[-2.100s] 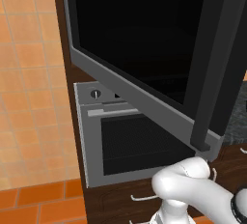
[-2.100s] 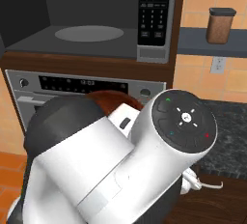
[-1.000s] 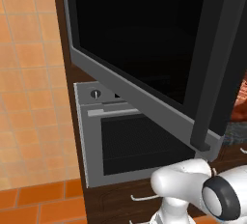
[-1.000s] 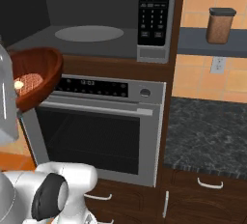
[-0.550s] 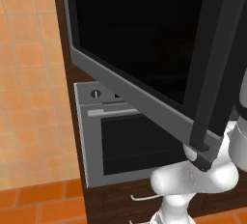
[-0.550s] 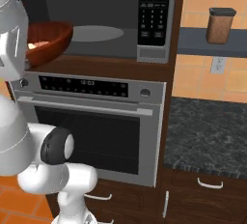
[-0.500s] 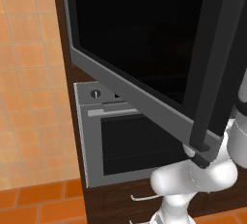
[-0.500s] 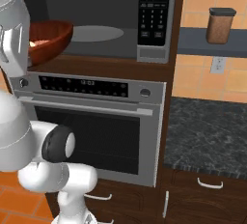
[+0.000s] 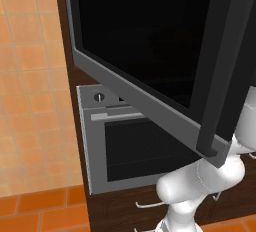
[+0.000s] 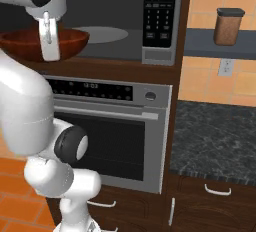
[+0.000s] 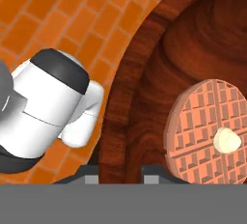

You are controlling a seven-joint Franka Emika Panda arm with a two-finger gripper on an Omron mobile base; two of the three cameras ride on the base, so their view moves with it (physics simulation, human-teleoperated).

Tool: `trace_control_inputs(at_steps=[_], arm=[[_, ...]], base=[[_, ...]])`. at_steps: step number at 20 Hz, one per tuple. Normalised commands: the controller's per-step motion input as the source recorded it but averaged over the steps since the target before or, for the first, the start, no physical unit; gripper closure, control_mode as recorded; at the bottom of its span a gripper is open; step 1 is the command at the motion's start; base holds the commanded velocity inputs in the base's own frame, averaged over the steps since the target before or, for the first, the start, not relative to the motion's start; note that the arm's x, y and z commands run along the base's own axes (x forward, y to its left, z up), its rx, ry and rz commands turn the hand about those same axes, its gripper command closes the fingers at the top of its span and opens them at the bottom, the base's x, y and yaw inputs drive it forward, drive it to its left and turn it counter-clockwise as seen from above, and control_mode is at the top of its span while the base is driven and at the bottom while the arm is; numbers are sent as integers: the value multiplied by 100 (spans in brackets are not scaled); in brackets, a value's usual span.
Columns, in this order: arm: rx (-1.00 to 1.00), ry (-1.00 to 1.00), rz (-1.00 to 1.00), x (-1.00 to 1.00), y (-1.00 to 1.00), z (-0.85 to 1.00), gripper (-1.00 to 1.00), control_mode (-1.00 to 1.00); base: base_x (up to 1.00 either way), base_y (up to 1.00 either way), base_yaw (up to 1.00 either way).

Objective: Open the microwave, place the bowl with waffle inside the microwave, then close the microwave door and turn it on.

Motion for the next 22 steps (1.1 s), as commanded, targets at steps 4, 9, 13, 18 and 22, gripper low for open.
trace_control_inputs(at_steps=[4,9,13,18,22], arm=[[7,-15,-39,54,35,-59,100,-100],[1,-20,-46,72,57,-45,100,-100],[-1,-24,-48,87,70,-7,100,-100],[-2,-14,-36,100,50,0,100,-100],[-1,6,-7,100,0,0,100,-100]], base=[[0,0,0],[0,0,0],[0,0,0],[0,0,0],[0,0,0]])
